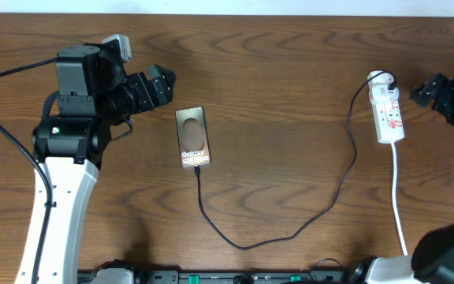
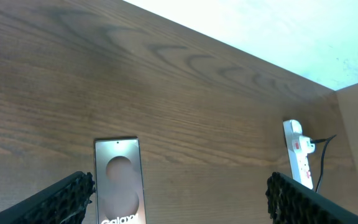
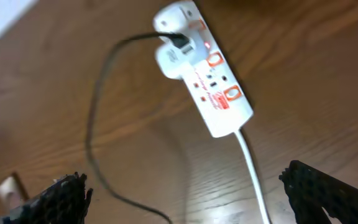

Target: Plug charger to phone and switch on socket

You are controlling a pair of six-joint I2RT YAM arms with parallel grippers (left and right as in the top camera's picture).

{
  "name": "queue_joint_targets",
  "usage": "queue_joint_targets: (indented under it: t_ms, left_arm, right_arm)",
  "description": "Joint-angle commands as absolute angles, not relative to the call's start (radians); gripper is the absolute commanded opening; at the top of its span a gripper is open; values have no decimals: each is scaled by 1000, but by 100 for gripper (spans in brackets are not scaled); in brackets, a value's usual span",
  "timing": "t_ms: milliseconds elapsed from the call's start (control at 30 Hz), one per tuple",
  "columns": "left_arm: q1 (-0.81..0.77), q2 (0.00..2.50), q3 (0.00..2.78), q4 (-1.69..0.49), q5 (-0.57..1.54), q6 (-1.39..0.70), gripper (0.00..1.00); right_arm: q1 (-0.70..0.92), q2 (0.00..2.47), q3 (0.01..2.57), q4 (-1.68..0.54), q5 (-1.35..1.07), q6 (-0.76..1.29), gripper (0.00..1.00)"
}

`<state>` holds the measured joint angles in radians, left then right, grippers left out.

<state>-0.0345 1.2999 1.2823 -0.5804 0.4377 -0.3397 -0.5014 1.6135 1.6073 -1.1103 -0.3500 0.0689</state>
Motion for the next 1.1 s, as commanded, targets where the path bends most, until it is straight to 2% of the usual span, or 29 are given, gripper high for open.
queue_joint_targets:
  t_ms: [0,600,700,900,1067]
  left_arm:
    - [-30,1293,1280,-583,426,-334,91]
    - [-30,1289,1280,-584,426,-334,91]
    - [-30,1265,1273,-616,355,-307,91]
    - [-31,1080,1135,-657,231,-307,91]
    - [-31,738,851,-543,137,-307,91]
  right_arm:
    - [-497,1554,1621,-1113,-383,100,99]
    - [-497,1550,1621,-1113,-383,100,99]
    - [-496,1550,1621,-1113,-383,100,99]
    - [-496,1550,1621,-1113,-383,100,99]
    - [-496,1550,1621,-1113,-383,100,99]
